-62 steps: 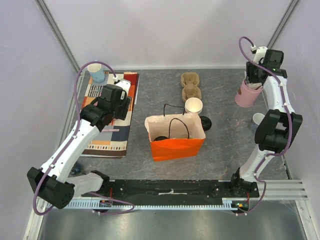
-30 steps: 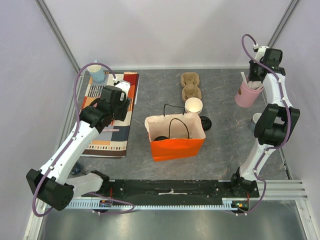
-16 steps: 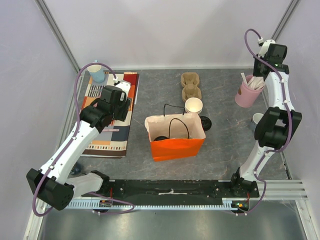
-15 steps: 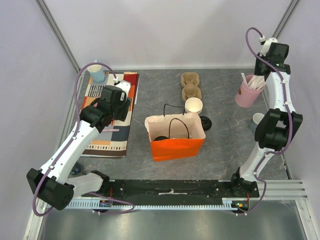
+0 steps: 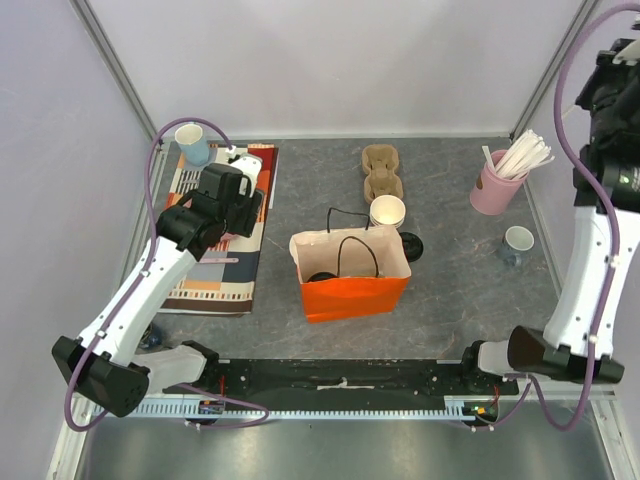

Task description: Pack the takeout coffee

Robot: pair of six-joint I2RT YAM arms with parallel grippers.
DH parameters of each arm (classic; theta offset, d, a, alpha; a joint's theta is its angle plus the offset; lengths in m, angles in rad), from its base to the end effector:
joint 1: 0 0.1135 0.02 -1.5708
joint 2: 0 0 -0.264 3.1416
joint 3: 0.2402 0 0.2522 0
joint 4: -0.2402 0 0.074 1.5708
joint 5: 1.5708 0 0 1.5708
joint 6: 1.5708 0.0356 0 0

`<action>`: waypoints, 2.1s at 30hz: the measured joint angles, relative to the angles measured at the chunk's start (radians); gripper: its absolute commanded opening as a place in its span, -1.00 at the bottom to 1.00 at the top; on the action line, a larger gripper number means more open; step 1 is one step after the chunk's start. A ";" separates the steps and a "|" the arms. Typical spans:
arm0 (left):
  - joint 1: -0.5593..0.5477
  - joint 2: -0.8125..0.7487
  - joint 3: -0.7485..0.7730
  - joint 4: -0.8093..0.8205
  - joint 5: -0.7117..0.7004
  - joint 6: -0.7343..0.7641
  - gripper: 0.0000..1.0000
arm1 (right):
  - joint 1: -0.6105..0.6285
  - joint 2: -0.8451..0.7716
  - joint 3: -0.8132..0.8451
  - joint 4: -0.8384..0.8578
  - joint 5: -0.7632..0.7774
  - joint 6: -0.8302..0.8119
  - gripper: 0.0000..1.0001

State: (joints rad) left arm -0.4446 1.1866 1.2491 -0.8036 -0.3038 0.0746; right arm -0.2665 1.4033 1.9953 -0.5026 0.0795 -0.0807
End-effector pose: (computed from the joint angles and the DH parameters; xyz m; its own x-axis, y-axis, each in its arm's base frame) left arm 0.2225 -0.0942 0.3605 -0.5920 0.3608 -0.7206 0.2560 0.9321 0.2564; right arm 0.2451 -0.0698 0.5701 0.0585 -0.0993 -0.9933 0.3447 0.9359 -0.0732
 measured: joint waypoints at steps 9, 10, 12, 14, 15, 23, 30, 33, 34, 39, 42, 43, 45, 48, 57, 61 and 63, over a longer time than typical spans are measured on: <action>0.000 0.008 0.016 -0.032 0.027 0.001 0.35 | -0.006 -0.132 -0.019 0.056 -0.375 0.282 -1.00; 0.001 0.013 0.016 -0.032 0.027 0.001 0.35 | -0.004 -0.142 -0.039 0.071 -0.437 0.344 -1.00; 0.002 0.020 0.016 -0.033 0.027 0.002 0.35 | -0.003 -0.156 -0.072 0.101 -0.534 0.449 -1.00; 0.003 0.027 0.021 -0.034 0.029 0.002 0.35 | -0.004 -0.174 -0.105 0.152 -0.632 0.595 -1.00; 0.003 0.029 0.023 -0.034 0.030 0.002 0.35 | -0.004 -0.181 -0.119 0.179 -0.673 0.650 -1.00; 0.005 0.045 0.066 -0.035 0.044 0.017 0.35 | -0.003 -0.322 -0.258 0.197 -0.909 0.894 -1.00; 0.005 0.068 0.082 -0.036 0.044 0.024 0.35 | 0.024 -0.501 -0.376 -0.057 -0.916 0.762 -1.00; 0.005 0.073 0.085 -0.036 0.044 0.026 0.35 | 0.027 -0.531 -0.422 -0.130 -0.912 0.705 -1.00; 0.005 0.073 0.085 -0.035 0.044 0.027 0.35 | 0.027 -0.531 -0.433 -0.146 -0.911 0.689 -1.00; 0.005 0.073 0.085 -0.036 0.044 0.032 0.35 | 0.032 -0.523 -0.516 -0.253 -0.888 0.580 -1.00; 0.005 0.072 0.085 -0.036 0.043 0.036 0.35 | 0.036 -0.525 -0.575 -0.266 -0.874 0.558 -1.00; 0.005 0.072 0.085 -0.036 0.043 0.038 0.35 | 0.037 -0.525 -0.591 -0.266 -0.872 0.557 -1.00; 0.005 0.071 0.085 -0.036 0.043 0.040 0.35 | 0.050 -0.523 -0.617 -0.264 -0.868 0.552 -1.00; 0.005 0.068 0.085 -0.036 0.043 0.040 0.35 | 0.090 -0.505 -0.621 -0.257 -0.867 0.543 -1.00; 0.005 0.063 0.085 -0.036 0.043 0.047 0.35 | 0.238 -0.470 -0.615 -0.253 -0.832 0.516 -0.50; 0.005 0.061 0.085 -0.036 0.042 0.047 0.35 | 0.298 -0.447 -0.592 -0.258 -0.805 0.500 0.07; 0.005 0.061 0.085 -0.035 0.041 0.047 0.35 | 0.331 -0.429 -0.576 -0.254 -0.794 0.493 0.37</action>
State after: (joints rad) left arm -0.4397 1.2472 1.3342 -0.8391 -0.2626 0.1219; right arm 0.0647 0.9741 1.4197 -0.7567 -0.7147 0.4126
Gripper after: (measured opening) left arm 0.678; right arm 0.515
